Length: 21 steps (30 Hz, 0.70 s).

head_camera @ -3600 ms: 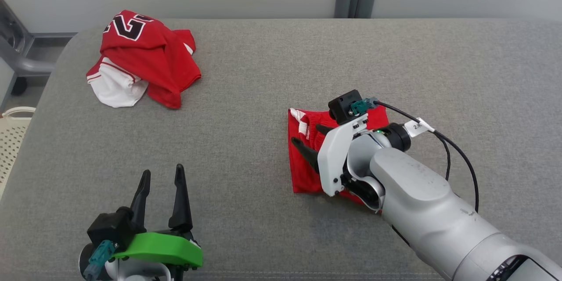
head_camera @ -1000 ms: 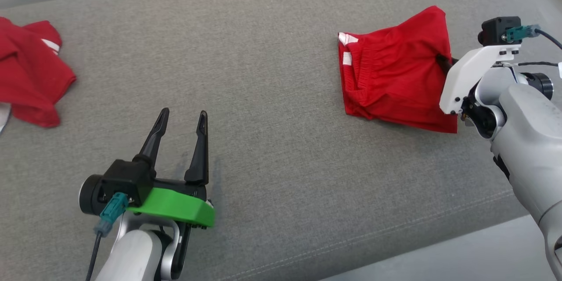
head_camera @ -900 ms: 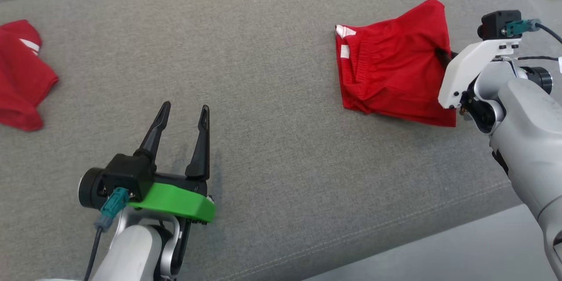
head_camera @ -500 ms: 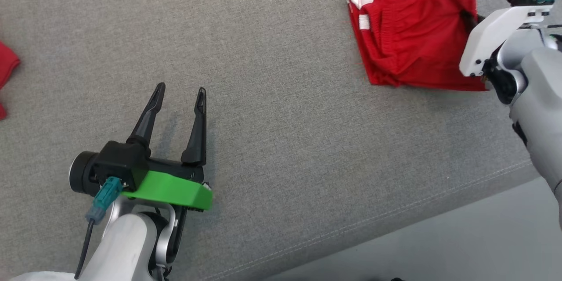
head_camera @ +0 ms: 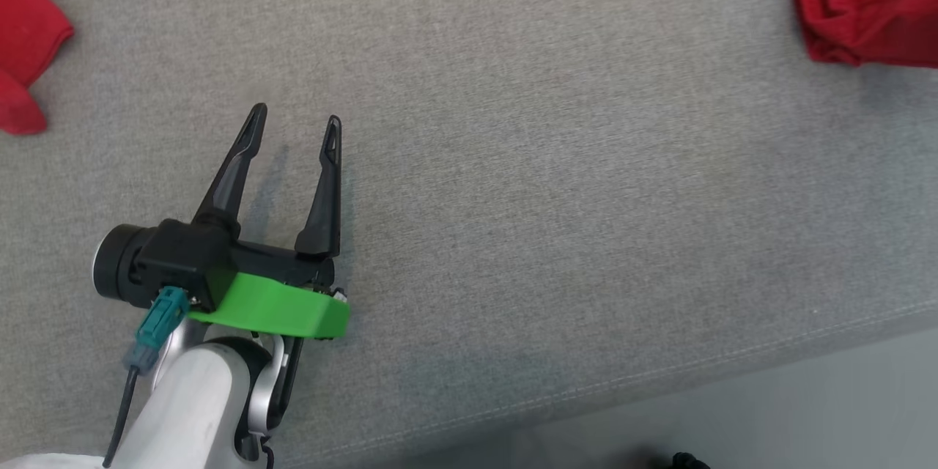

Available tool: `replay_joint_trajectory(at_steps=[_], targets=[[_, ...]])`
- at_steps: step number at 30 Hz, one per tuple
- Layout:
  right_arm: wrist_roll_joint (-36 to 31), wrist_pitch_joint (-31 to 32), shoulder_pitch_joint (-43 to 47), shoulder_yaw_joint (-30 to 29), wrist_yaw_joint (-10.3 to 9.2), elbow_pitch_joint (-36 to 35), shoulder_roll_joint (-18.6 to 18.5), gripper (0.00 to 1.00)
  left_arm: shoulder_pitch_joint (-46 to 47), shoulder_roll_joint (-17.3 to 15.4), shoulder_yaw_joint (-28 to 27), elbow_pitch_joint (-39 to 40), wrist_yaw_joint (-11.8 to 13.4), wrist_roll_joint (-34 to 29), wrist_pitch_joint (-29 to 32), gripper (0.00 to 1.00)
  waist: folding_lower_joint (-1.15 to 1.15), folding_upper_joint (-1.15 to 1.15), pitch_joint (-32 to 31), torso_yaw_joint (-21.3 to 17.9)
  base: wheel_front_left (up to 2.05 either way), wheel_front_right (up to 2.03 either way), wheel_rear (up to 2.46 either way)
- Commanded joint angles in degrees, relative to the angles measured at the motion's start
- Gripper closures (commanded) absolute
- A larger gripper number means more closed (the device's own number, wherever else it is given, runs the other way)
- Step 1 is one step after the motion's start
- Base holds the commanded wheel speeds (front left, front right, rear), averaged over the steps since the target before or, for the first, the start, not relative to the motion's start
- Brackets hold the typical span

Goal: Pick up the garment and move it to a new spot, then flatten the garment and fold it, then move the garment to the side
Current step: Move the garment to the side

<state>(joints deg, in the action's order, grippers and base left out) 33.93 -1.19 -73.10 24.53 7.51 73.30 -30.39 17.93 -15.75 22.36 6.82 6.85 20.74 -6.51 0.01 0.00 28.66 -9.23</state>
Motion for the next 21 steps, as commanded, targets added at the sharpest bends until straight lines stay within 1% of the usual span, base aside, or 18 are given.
replay_joint_trajectory(at_steps=[1,5,8,9,10,11,12,14,17,21], targets=[[-1.0,-0.6,-0.9,-0.2,-0.04,0.3,-0.8,1.0,1.0,-0.6,0.1,0.6,0.2,-0.4,0.2,0.0,-0.01,0.0,2.5,2.3,0.0,0.0,0.0],[-3.2,-1.1,-1.5,-1.5,-0.04,0.5,-2.8,1.0,1.4,-0.9,0.5,2.0,0.3,-1.0,0.7,0.0,-0.01,0.0,4.2,3.1,0.0,0.0,0.0],[-4.8,-1.2,0.2,-3.6,-0.04,0.6,-4.4,1.0,1.8,-1.0,0.8,3.0,0.5,-1.4,1.2,0.0,-0.01,0.0,5.1,3.5,0.0,0.0,0.0],[-5.5,-1.3,0.7,-4.4,-0.05,0.7,-4.8,0.76,1.9,-1.0,0.9,3.2,0.5,-1.5,1.3,0.0,-0.01,0.0,5.3,3.6,0.0,0.0,0.0],[-6.1,-1.8,1.1,-5.2,-0.05,0.6,-5.1,0.56,1.9,-1.1,0.9,3.5,0.6,-1.5,1.5,0.0,-0.01,0.0,5.5,3.7,0.0,0.0,0.0],[-7.0,-2.5,1.3,-6.0,-0.05,0.6,-5.4,0.22,1.8,-1.2,1.0,3.6,0.6,-1.5,1.6,0.0,-0.01,0.0,5.6,3.7,0.0,0.0,0.0],[-8.3,-3.6,1.5,-6.6,-0.05,0.6,-5.6,0.0,1.8,-1.3,1.0,3.7,0.6,-1.5,1.7,0.0,-0.01,0.0,5.7,3.8,0.0,0.0,0.0],[-10.2,-5.8,1.8,-8.2,-0.05,0.6,-6.1,0.0,1.8,-1.5,1.0,4.0,0.7,-1.5,1.9,0.0,-0.01,0.0,5.9,3.8,0.0,0.0,0.0],[-13.3,-7.9,2.2,-10.1,-0.05,0.6,-4.9,0.0,1.5,-1.9,1.0,4.3,0.8,-1.5,2.2,0.0,-0.01,0.0,6.0,3.7,0.0,0.0,0.0],[-17.0,-8.9,2.6,-12.5,-0.05,0.6,-3.7,0.0,1.4,-2.1,1.1,4.5,1.0,-1.6,2.5,0.0,-0.01,0.0,5.8,3.4,0.0,0.0,0.0]])
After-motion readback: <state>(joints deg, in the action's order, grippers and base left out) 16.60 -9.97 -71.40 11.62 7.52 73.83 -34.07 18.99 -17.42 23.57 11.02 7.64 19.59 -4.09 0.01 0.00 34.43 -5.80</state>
